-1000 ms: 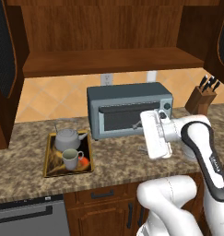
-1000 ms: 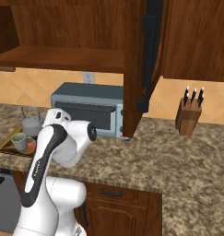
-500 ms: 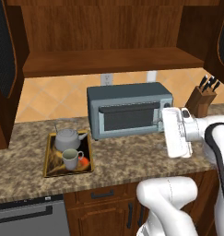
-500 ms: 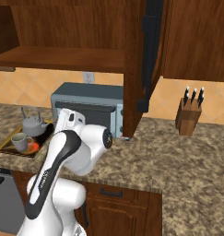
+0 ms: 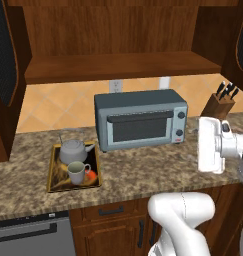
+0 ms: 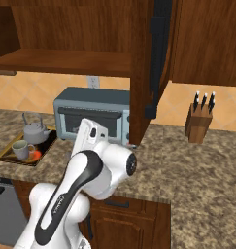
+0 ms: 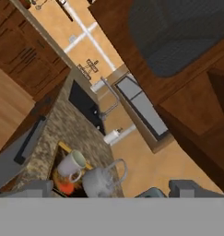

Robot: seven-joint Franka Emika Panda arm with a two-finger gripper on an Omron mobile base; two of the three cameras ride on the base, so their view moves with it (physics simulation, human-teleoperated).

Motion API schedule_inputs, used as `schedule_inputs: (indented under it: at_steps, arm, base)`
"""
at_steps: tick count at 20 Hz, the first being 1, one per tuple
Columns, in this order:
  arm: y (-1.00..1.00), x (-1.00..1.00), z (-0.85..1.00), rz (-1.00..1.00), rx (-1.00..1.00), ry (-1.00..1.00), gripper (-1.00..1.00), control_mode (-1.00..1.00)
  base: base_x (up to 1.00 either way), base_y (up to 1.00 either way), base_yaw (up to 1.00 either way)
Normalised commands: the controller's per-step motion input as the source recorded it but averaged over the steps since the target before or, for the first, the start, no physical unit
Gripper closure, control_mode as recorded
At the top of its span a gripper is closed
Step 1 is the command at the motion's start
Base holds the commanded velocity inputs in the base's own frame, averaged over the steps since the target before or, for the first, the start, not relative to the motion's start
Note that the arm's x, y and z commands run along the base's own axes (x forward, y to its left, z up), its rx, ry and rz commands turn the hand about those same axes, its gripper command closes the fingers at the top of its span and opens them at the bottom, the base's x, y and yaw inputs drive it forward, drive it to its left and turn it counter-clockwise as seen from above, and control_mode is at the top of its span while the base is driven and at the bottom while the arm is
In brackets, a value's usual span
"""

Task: Pick the kettle from the counter and place it on the tray. Then pick the mug from the cabinet and place it on the tray. Then close the cabinet doors.

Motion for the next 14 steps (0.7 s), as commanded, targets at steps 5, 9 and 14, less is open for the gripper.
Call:
schedule_inputs:
  at_steps: [5, 9, 14]
  arm:
    - [-0.58, -0.09, -0.15, -0.09, 0.07, -0.18, -1.0, -1.0]
    - [-0.56, -0.05, -0.14, -0.09, 0.07, -0.18, -1.0, -1.0]
    - [-0.58, -0.02, -0.05, -0.07, 0.07, -0.19, -1.0, -1.0]
  base:
    - [0.0, 0.0, 0.0]
    - [0.0, 0.0, 0.0]
    - [0.0, 0.0, 0.0]
